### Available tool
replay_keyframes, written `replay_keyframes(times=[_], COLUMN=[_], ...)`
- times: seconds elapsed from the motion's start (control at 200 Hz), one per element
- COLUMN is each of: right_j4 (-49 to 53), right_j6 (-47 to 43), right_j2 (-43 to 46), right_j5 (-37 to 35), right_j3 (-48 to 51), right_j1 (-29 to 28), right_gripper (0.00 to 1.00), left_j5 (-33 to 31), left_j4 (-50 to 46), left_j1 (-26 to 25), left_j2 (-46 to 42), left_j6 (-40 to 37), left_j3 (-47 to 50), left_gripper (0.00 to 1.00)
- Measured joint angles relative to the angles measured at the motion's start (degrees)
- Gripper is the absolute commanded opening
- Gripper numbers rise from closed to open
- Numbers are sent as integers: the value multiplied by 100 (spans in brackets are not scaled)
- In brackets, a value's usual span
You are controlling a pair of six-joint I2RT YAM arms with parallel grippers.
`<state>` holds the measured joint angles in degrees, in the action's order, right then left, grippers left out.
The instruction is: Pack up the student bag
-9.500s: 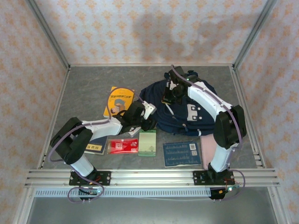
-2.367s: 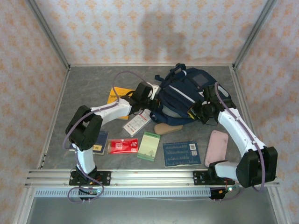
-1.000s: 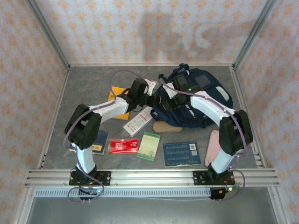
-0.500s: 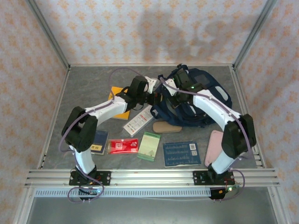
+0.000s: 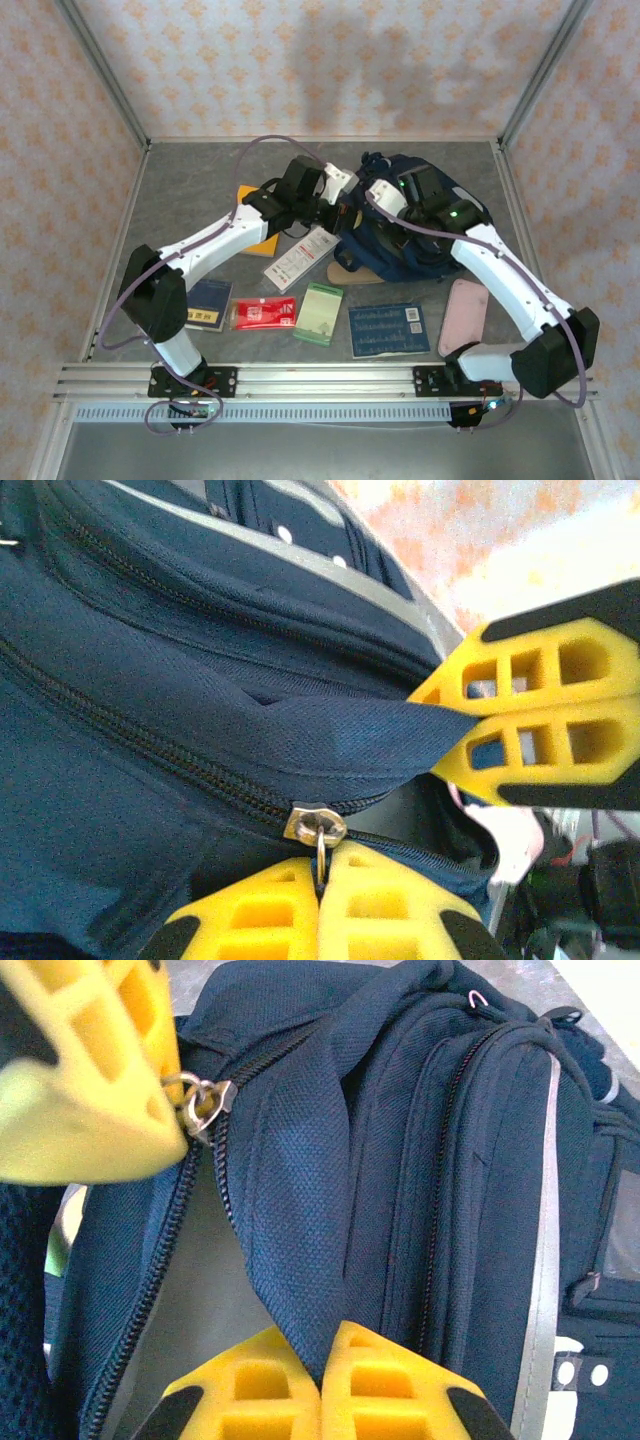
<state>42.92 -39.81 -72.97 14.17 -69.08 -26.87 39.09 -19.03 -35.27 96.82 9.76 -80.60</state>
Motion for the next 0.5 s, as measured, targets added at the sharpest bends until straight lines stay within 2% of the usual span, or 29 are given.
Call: replay_keyframes(times=[0.245,0.5], right_j4=[232,275], right_j6=[-605,-1045], right_j2=[214,245], right_j5=[295,433], right_j3=[240,264], right_j1=[-11,-155], right_gripper=[0,0], left_j5=[343,702], left_j4=[-568,-863], left_j1=[68,507], left_j2=[-4,55], left_j6=[-754,-1432], left_j3=[0,-98], left_gripper=[0,0])
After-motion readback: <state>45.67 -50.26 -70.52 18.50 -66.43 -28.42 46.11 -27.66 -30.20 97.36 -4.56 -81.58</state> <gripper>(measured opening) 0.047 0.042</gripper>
